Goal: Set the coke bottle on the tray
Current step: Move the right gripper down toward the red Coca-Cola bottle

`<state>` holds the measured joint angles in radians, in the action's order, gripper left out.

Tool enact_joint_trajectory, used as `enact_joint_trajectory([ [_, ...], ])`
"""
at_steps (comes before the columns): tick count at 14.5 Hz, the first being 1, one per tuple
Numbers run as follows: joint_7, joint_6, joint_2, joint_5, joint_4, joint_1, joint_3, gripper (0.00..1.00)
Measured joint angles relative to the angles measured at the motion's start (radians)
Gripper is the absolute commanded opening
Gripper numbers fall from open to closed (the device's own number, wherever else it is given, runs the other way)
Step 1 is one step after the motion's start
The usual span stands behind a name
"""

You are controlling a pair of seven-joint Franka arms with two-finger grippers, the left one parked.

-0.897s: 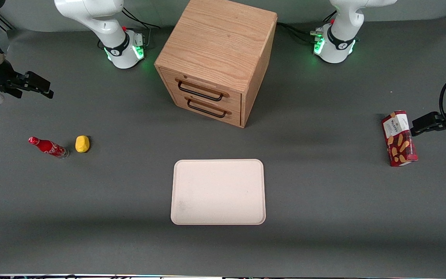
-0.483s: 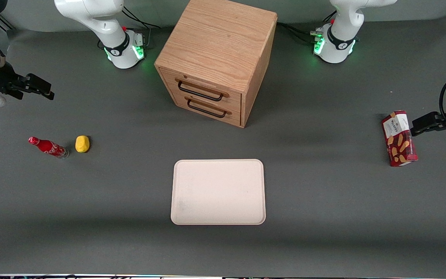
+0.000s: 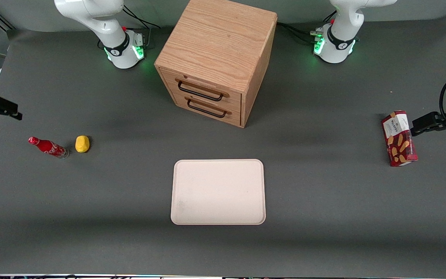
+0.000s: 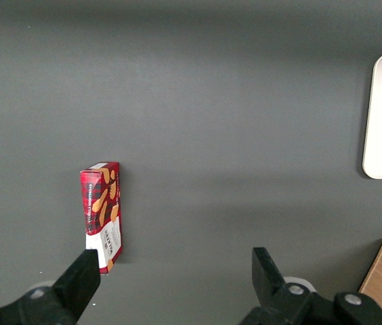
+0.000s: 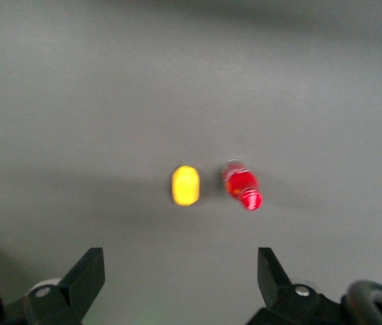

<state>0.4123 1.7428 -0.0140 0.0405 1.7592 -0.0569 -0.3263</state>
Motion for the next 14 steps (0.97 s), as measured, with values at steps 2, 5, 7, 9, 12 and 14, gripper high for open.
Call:
enact_joint_trajectory([
  [2, 0.047, 0.056, -0.050, 0.000, 0.017, 0.001, -0.034, 1.00],
  [5, 0.090, 0.237, -0.077, 0.000, 0.127, 0.000, -0.064, 1.00],
  [7, 0.121, 0.324, -0.078, -0.001, 0.210, 0.000, -0.084, 1.00],
  [9, 0.156, 0.409, -0.078, -0.007, 0.280, 0.001, -0.102, 1.00],
  [12, 0.184, 0.525, -0.080, -0.011, 0.373, 0.001, -0.118, 1.00],
  [14, 0.204, 0.574, -0.087, -0.014, 0.408, 0.001, -0.124, 1.00],
])
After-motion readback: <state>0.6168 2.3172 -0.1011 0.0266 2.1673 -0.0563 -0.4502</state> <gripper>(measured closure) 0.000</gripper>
